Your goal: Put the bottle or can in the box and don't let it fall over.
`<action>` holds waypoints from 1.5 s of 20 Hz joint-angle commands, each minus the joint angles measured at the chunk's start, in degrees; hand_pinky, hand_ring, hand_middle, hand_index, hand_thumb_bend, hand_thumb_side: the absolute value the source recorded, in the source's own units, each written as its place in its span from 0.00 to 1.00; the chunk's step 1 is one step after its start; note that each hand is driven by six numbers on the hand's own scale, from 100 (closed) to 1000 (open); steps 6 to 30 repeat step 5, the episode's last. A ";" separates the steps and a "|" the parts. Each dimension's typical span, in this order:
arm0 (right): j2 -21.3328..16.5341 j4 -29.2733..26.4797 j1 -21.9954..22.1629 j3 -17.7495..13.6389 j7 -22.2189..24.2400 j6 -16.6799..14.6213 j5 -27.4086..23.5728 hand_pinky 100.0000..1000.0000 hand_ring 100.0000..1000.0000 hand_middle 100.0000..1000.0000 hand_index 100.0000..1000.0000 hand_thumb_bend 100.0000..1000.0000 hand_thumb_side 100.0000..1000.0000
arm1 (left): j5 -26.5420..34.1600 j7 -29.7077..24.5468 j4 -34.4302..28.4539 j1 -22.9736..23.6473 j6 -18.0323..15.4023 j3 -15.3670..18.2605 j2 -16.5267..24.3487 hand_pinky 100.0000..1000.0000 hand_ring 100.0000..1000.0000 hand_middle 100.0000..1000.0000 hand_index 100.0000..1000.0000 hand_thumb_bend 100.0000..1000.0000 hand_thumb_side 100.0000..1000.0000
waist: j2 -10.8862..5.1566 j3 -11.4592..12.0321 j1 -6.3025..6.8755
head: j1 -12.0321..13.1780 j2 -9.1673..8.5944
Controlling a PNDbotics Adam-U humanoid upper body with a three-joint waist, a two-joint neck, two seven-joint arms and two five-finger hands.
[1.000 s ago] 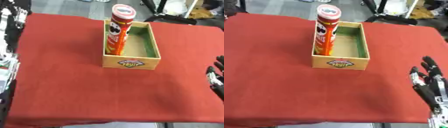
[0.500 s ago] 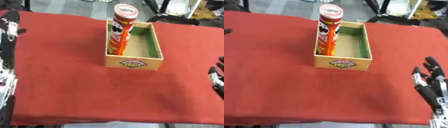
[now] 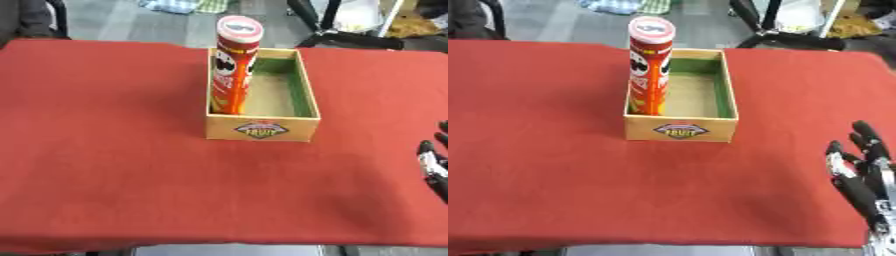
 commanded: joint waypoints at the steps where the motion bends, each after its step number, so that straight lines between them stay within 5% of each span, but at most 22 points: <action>1: -1.96 -0.30 0.04 0.00 0.13 -0.12 0.42 0.81 1.00 0.98 1.00 0.00 0.38 | -4.09 -2.82 -0.47 -7.28 2.01 -5.97 3.34 0.81 0.59 0.53 0.78 0.52 0.43 | -2.03 0.12 1.21 | 0.45 -0.12; 2: -2.12 -0.23 0.19 0.01 0.17 -0.13 0.43 0.81 1.00 0.98 1.00 0.00 0.38 | -4.49 -4.95 -0.47 -8.89 3.24 -6.95 3.18 0.79 0.56 0.48 0.74 0.51 0.35 | -2.21 0.18 1.37 | 1.24 -0.12; 5: -2.35 -0.13 0.26 -0.11 0.07 -0.15 0.50 0.81 1.00 0.98 1.00 0.00 0.38 | -4.45 -8.09 -0.47 -11.01 8.57 -7.92 2.84 0.77 0.56 0.44 0.75 0.54 0.37 | -2.32 0.07 1.63 | -0.19 -0.12; 30: -2.35 -0.13 0.26 -0.11 0.07 -0.15 0.50 0.81 1.00 0.98 1.00 0.00 0.38 | -4.45 -8.09 -0.47 -11.01 8.57 -7.92 2.84 0.77 0.56 0.44 0.75 0.54 0.37 | -2.32 0.07 1.63 | -0.19 -0.12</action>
